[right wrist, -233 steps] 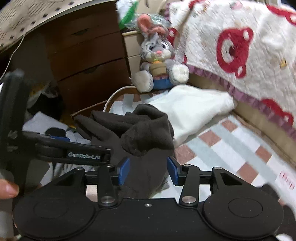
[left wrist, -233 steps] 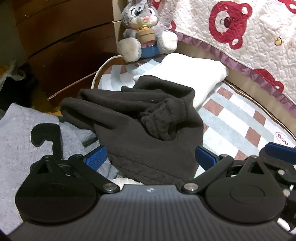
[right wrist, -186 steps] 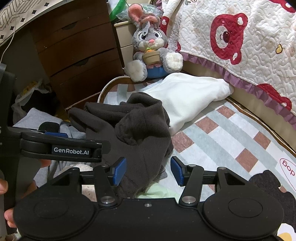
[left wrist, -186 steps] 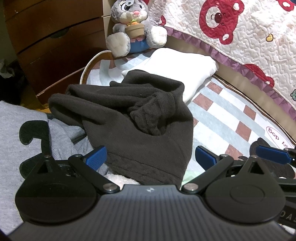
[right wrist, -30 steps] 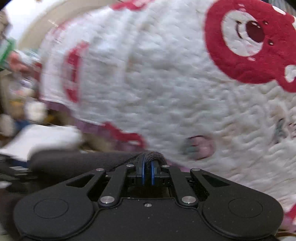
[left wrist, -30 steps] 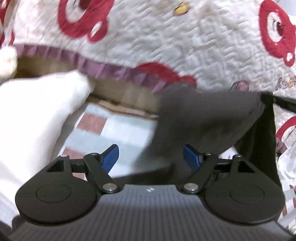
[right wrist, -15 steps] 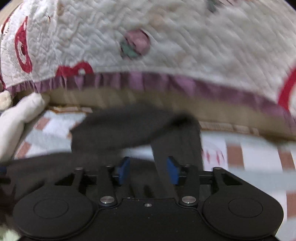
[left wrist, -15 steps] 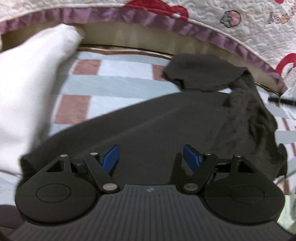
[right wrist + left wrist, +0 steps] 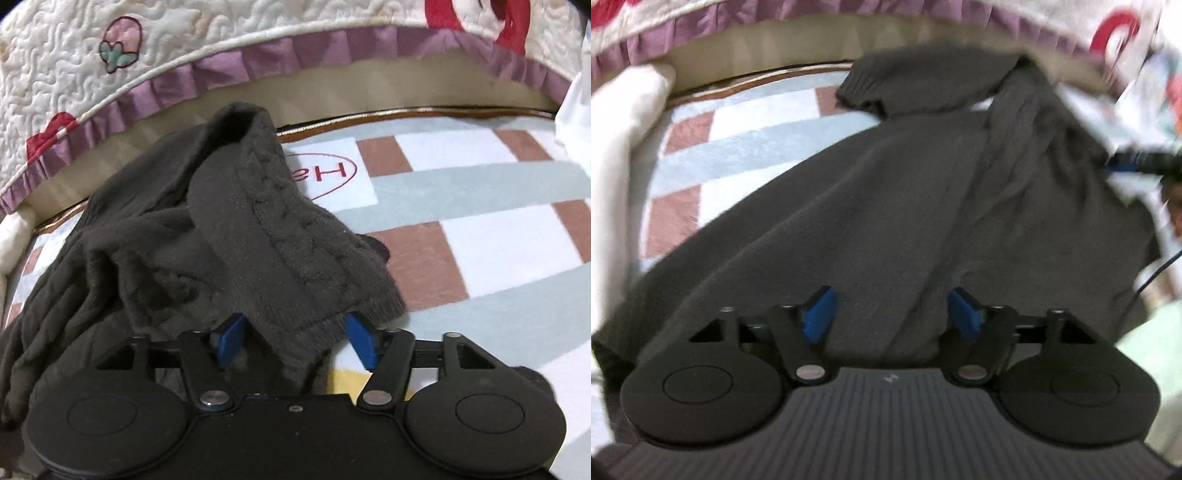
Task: Fold clothes
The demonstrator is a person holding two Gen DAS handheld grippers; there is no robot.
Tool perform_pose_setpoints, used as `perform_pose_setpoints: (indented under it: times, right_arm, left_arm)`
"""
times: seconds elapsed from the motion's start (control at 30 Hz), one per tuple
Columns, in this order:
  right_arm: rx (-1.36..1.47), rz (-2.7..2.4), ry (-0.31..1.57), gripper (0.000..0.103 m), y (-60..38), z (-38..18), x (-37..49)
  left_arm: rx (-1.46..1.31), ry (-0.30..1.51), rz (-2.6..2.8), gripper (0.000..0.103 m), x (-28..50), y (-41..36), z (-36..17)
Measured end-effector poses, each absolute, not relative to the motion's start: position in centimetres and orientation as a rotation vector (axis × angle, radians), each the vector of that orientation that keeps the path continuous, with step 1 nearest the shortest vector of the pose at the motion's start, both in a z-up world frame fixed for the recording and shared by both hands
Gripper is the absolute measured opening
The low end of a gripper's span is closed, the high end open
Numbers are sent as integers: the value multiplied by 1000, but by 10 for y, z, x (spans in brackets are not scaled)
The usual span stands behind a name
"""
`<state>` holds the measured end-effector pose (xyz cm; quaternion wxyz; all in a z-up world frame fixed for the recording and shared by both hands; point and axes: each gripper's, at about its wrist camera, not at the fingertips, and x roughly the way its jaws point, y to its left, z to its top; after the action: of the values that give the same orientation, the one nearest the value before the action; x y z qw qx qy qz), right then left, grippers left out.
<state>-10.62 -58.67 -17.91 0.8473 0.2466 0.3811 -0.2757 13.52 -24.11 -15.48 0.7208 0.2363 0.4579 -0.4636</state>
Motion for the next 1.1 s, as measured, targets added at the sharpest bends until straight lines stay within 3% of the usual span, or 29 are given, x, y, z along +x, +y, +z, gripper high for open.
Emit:
perform_pose_setpoints:
  times: [0.07,0.1,0.17,0.43,0.6,0.87,0.93,0.97,1.0,1.03,1.1]
  right_arm:
    - [514,-582,795,73,-590,-184,-101]
    - [511,-582,790,72,-591,-187,-99]
    - [505,-583,778,19,-594,-191,-94]
    - [315,-654,644,14,-588,-137,-117]
    - [256,-636,673,14,-584,-142,-124]
    - [160,-647,615,7,-610,-101,-101]
    - [135,-650,601,7,-617,-91,-95]
    - [123,-651,593,7,-620,-86,-92]
    - [111,-652,586,7,-623,-81,-89]
    - [98,-653,585,8,-626,-78,-85]
    - [55,-681,656,14,-625,-101,-65]
  left_arm:
    - [519,1004,-968,22,139,-245,-157]
    - [509,993,-947,16,142,-246,-156]
    - [495,927,-934,13,144,-243,-147]
    - [359,803,-855,13,167,-224,-123]
    - [359,770,-794,10,169,-231,-130]
    - [239,550,-732,6,176,-224,-51]
    - [269,570,-692,13,178,-230,-64]
    - [284,580,-671,34,179,-233,-71]
    - [300,591,-651,63,180,-235,-77]
    - [315,601,-631,66,181,-238,-84]
    - [341,644,-596,64,182,-239,-101]
